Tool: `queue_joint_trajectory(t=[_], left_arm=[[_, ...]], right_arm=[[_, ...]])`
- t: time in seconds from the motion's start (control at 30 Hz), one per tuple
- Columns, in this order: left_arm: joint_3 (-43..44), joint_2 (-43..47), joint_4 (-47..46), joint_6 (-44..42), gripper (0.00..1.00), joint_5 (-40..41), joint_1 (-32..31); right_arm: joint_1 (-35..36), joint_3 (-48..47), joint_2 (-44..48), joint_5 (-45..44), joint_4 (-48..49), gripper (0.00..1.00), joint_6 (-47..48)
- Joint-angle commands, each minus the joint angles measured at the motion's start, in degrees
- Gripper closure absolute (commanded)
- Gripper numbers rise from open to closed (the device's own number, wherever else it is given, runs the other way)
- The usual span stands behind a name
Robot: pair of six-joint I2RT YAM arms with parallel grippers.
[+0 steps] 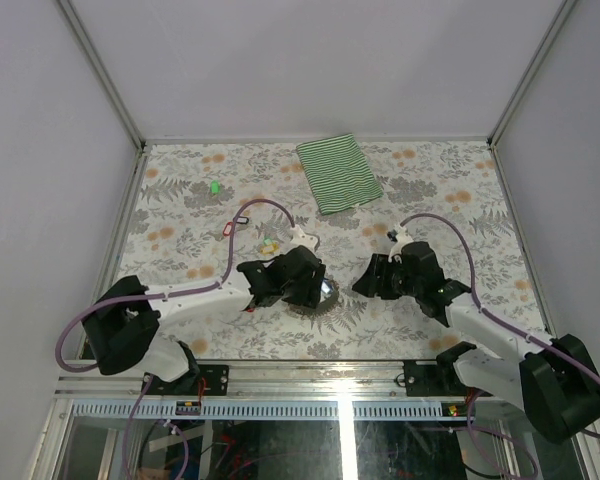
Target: Put the keys on the keyring
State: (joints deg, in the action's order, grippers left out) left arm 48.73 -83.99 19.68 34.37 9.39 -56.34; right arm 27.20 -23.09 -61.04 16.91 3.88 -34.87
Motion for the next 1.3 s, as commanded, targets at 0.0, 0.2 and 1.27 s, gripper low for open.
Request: queue_joint_trajectory(t=[0.0,0.2,1.27], left_arm=[[0.28,1.02,-5.47,-5.87,0.36,-1.07,-0.36],[-0.04,-1.56,-8.36,-6.02,0.40,-4.32,-0.36],[-2.79,3.20,-8.04,-5.00,0.41,-2.28,-0.35]], right_arm=[[0.05,2.59,1.97,6.30,2.92,0.44,-1.23],[0.11,4.19,-1.55,10.05,9.80,0.55,-3.23],[4.79,1.28,-19.71,9.20,23.54,0.71,-4.12]])
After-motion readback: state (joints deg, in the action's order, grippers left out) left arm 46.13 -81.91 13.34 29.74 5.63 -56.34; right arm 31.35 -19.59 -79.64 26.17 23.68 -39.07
